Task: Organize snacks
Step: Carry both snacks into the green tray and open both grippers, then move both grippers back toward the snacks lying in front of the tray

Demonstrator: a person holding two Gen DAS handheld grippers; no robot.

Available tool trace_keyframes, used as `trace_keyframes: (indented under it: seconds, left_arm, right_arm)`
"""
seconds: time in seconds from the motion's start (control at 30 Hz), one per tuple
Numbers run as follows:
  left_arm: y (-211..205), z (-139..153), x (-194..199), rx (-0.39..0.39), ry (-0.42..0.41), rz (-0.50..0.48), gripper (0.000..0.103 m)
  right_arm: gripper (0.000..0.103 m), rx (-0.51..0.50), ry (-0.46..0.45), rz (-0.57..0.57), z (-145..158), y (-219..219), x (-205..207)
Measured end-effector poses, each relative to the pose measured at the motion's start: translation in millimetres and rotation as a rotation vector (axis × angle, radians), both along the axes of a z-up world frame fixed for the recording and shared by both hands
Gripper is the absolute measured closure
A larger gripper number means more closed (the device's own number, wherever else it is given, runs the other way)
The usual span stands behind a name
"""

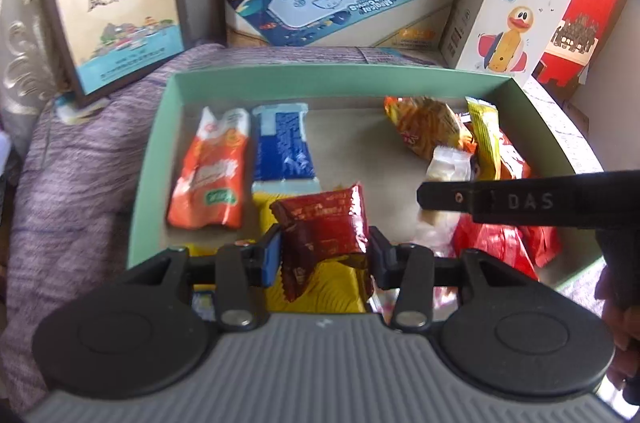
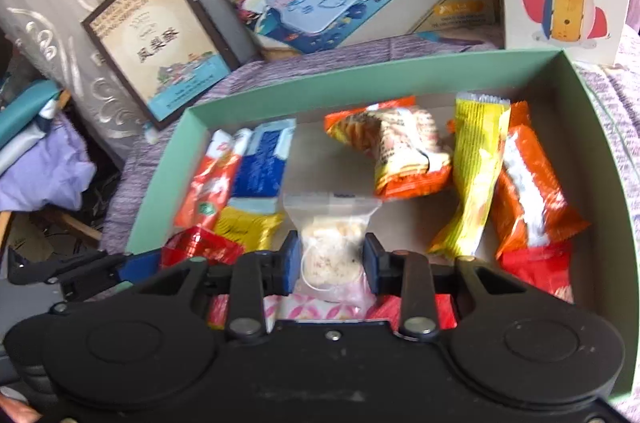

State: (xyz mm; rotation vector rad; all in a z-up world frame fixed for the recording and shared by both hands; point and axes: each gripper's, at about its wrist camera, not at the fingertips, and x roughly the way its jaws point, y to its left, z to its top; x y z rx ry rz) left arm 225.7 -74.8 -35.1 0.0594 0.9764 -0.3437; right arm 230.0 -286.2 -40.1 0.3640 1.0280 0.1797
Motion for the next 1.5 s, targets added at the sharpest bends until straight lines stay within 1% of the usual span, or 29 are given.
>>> trace_keyframes:
  seconds: [0.17, 0.27, 0.3, 0.33, 0.37, 0.4, 0.43, 0.47, 0.5, 0.57, 0.63, 0.7, 0.77, 0.8, 1.2, 1.33, 1.5]
  left_arm:
    - [-24.1, -2.3, 20.0, 0.004, -0.002, -0.029, 0.060]
    - [-35.4, -3.6, 26.8, 0.003, -0.007, -0.039, 0.058]
    - [-38.3, -3.8, 27.6, 0.007, -0.011, -0.039, 0.053]
    - [-40.5, -3.9, 27.4, 0.017, -0.021, -0.035, 0.044]
    - [-42.1, -3.7, 26.6, 0.029, -0.030, -0.029, 0.019]
    - [-42.6, -2.8, 24.8, 0.044, -0.047, -0.018, 0.002]
    - [-42.3, -0.8, 22.6, 0.058, -0.071, -0.009, 0.000]
    - [-41.6, 1.3, 20.6, 0.067, -0.085, -0.006, 0.000]
    - [-40.2, 2.9, 19.3, 0.067, -0.083, -0.008, 0.000]
    - [-36.5, 6.6, 16.6, 0.056, -0.078, -0.004, 0.000]
    - [-33.6, 10.1, 12.5, 0.056, -0.080, -0.001, 0.000]
    - [-31.0, 14.0, 7.7, 0.049, -0.079, -0.001, 0.000]
    - [-29.1, 17.4, 2.3, 0.044, -0.079, 0.003, 0.000]
    - [-28.3, 19.1, -0.8, 0.042, -0.079, 0.004, 0.000]
    - [-6.5, 44.5, -50.7, 0.023, -0.112, 0.007, 0.000]
    - [12.3, 47.8, -68.2, 0.024, -0.118, 0.027, 0.000]
    - [48.1, 42.9, -88.5, 0.040, -0.112, 0.069, 0.000]
  right_arm:
    - [0.071, 0.007, -0.008, -0.042, -5.8, -17.2, 12.8]
    - [0.071, 0.010, -0.008, -0.038, -6.0, -21.3, 15.3]
    - [0.071, 0.024, 0.001, -0.025, -6.0, -21.4, 15.1]
    - [0.069, 0.044, 0.016, -0.017, -4.9, -20.8, 15.8]
    - [0.065, 0.051, 0.022, -0.021, -4.9, -21.2, 14.8]
    - [0.049, 0.049, 0.021, -0.024, -3.4, -21.7, 13.0]
    - [0.028, 0.043, 0.010, -0.031, 0.6, -24.9, 9.4]
    - [0.021, 0.040, -0.006, -0.040, 4.4, -25.6, 6.5]
    - [0.015, 0.041, -0.020, -0.045, 7.4, -25.8, 4.2]
    - [0.014, 0.047, -0.031, -0.051, 12.6, -26.1, 0.7]
    - [0.009, 0.052, -0.040, -0.058, 17.8, -27.3, -4.9]
    - [0.009, 0.050, -0.046, -0.060, 22.1, -26.5, -10.1]
    - [0.002, 0.049, -0.051, -0.063, 27.1, -26.2, -16.1]
    - [0.000, 0.046, -0.057, -0.064, 29.6, -25.5, -19.5]
    - [0.000, 0.029, -0.093, -0.046, 63.9, -16.8, -65.8]
    - [0.000, 0.028, -0.105, -0.034, 74.2, -9.7, -83.4]
    - [0.000, 0.040, -0.105, -0.009, 80.3, 3.3, -105.2]
